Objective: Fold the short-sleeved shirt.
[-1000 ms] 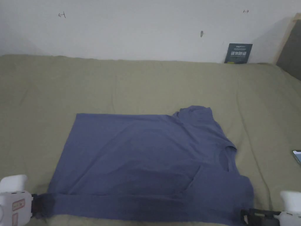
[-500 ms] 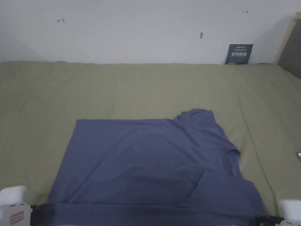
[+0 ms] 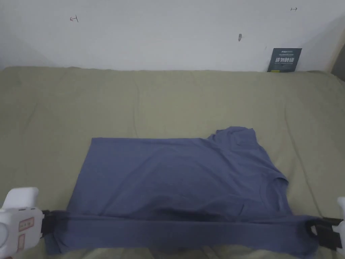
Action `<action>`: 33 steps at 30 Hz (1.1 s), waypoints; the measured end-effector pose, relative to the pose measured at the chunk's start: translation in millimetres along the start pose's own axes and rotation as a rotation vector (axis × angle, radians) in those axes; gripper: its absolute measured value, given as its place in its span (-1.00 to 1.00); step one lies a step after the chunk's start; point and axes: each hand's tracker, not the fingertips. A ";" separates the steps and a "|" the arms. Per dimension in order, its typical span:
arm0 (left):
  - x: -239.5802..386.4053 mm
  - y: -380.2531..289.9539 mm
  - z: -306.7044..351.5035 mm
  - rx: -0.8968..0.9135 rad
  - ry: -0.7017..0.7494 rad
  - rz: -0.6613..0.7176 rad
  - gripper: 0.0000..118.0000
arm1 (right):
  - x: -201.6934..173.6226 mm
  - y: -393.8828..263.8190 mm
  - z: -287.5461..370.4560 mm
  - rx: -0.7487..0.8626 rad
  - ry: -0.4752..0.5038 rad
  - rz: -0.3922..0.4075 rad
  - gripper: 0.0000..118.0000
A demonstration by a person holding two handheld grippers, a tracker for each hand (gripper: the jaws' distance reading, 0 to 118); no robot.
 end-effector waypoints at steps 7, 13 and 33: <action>5.8 63.0 -44.7 0.002 0.011 -0.028 -0.94 | -7.0 78.6 -45.3 -0.045 -0.018 0.037 -0.97; 9.2 92.6 -87.3 -0.034 0.013 -0.016 -0.94 | -2.1 114.0 -104.9 -0.127 -0.053 0.073 -0.97; -13.1 18.8 -42.3 -0.062 0.033 0.075 -1.00 | 4.7 13.9 -57.1 -0.045 -0.061 -0.131 -1.00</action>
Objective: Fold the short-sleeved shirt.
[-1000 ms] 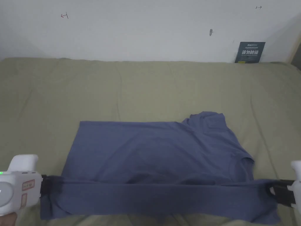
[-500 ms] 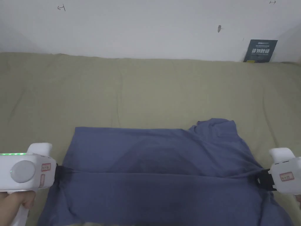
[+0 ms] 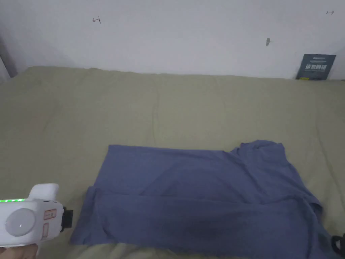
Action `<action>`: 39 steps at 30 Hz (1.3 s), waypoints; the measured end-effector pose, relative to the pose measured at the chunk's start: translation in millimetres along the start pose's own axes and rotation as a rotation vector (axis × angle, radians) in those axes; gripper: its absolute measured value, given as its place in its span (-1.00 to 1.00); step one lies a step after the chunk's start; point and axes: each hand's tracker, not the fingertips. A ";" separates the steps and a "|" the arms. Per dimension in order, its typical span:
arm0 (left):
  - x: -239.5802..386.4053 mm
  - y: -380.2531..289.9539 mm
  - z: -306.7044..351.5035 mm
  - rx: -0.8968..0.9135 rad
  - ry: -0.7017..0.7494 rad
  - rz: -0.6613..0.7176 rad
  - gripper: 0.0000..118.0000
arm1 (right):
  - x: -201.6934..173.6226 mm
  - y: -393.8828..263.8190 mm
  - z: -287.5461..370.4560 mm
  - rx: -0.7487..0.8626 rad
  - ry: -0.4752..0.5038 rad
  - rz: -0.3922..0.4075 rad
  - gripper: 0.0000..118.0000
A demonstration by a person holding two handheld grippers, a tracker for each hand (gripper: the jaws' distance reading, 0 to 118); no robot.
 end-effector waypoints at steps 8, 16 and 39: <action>-11.7 -29.7 0.3 -0.009 -0.092 0.045 -0.78 | -10.6 -32.5 12.0 -0.013 0.051 -0.001 -1.00; 14.7 -13.2 -36.6 -0.061 -0.070 0.024 0.97 | -12.9 -30.4 4.6 -0.031 0.054 0.001 -1.00; 30.4 0.3 -33.2 -0.041 -0.045 -0.087 -0.82 | 7.3 -10.9 -33.6 -0.045 0.023 -0.062 0.96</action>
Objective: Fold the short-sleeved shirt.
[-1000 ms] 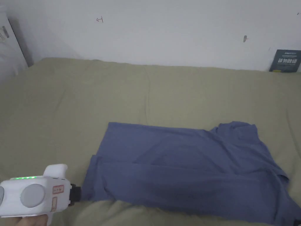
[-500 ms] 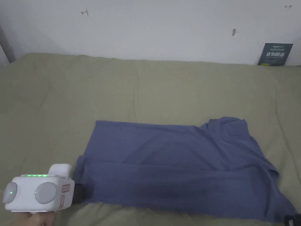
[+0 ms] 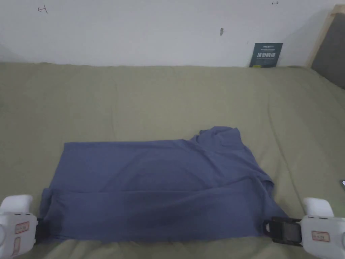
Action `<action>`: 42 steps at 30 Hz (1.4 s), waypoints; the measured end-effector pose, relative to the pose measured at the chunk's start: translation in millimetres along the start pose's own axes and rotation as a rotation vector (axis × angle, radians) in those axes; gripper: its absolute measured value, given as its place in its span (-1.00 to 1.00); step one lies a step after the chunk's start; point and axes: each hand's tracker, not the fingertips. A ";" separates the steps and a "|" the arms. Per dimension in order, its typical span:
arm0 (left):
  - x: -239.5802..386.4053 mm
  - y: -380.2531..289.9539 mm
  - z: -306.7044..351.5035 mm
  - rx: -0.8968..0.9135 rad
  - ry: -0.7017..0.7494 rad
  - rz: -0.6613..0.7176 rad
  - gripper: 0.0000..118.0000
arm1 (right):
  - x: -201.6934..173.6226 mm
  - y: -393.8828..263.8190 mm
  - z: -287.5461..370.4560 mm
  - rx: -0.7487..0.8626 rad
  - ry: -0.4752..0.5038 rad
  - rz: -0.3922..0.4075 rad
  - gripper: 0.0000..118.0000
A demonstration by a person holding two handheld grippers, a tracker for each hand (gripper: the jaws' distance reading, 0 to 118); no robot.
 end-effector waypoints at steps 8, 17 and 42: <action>1.4 2.4 -0.4 -0.020 -0.001 0.018 -0.82 | 5.3 8.2 -13.1 -0.058 0.018 0.061 -0.81; 6.4 -2.2 18.7 -0.015 0.034 0.005 -0.82 | -10.6 -3.4 23.7 -0.001 0.026 0.105 -0.83; -20.5 -97.5 56.6 -0.058 0.015 0.101 -0.82 | -0.3 -90.5 59.1 -0.058 0.040 0.060 -0.82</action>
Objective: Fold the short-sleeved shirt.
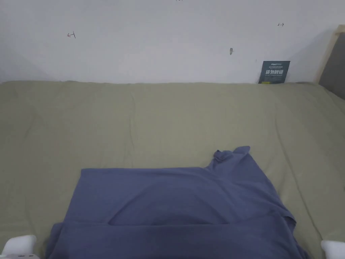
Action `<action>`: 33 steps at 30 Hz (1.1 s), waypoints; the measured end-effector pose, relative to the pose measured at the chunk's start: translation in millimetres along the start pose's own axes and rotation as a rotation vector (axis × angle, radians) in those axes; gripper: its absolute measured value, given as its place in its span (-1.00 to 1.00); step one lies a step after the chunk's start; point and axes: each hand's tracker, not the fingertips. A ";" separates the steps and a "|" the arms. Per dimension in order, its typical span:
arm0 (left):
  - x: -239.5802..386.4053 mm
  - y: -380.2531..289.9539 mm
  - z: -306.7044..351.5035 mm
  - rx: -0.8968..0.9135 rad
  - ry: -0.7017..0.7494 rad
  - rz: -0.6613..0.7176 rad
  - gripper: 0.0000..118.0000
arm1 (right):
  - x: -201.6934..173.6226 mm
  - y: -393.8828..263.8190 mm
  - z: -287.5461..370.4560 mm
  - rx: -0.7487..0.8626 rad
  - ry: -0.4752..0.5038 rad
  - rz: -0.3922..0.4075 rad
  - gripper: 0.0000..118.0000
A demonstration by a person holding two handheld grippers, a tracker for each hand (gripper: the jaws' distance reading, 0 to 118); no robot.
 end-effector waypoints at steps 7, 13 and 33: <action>-6.1 3.8 24.9 0.130 0.011 0.040 0.98 | -0.7 1.0 24.4 0.014 -0.061 -0.009 0.62; 9.3 4.4 73.2 0.137 0.008 0.037 0.96 | 3.0 11.8 66.4 0.117 -0.115 0.004 0.92; 28.3 171.2 -20.7 0.227 -0.040 -0.033 -0.96 | -23.5 133.8 26.4 0.318 -0.129 -0.020 -1.00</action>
